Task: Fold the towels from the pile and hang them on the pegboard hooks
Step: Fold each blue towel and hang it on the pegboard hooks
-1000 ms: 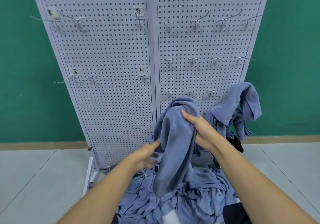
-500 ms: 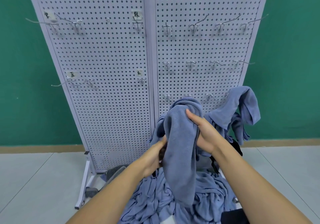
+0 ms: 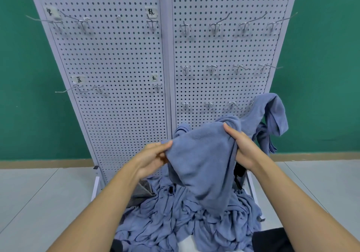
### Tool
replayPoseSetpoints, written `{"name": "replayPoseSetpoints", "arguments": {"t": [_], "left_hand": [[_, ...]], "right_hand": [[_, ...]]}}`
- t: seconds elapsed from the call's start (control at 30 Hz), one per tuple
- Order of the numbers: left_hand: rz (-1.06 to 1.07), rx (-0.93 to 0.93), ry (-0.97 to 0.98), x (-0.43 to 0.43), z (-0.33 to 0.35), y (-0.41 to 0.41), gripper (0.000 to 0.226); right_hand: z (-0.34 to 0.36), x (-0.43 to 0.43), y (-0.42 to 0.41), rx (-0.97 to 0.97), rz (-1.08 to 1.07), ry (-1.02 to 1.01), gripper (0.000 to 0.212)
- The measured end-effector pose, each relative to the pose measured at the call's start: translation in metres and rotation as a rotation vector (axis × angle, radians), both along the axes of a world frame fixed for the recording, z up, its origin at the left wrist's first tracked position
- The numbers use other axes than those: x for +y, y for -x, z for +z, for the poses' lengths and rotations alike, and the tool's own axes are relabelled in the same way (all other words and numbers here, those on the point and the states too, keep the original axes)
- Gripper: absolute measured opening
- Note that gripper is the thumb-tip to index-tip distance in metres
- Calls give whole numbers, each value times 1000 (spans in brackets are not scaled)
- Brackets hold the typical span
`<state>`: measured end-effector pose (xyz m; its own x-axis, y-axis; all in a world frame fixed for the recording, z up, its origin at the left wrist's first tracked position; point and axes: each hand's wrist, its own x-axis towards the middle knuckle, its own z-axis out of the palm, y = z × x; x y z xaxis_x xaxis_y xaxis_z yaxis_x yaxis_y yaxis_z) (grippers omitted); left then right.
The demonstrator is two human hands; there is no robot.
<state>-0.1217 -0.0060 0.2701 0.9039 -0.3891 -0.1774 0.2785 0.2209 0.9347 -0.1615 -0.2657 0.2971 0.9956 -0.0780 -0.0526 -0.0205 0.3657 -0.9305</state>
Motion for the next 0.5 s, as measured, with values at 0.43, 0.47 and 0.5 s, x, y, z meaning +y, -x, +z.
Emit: {"name": "replayPoseSetpoints", "arguments": {"t": [0.43, 0.47, 0.5], "left_hand": [[146, -95, 18, 20, 11, -1, 10], [186, -81, 35, 23, 11, -3, 9], [223, -74, 46, 26, 10, -6, 9]], "right_hand": [[-13, -27, 5, 145, -65, 68, 35], [-13, -30, 6, 152, -78, 85, 31], [-12, -33, 7, 159, -97, 105, 27]]}}
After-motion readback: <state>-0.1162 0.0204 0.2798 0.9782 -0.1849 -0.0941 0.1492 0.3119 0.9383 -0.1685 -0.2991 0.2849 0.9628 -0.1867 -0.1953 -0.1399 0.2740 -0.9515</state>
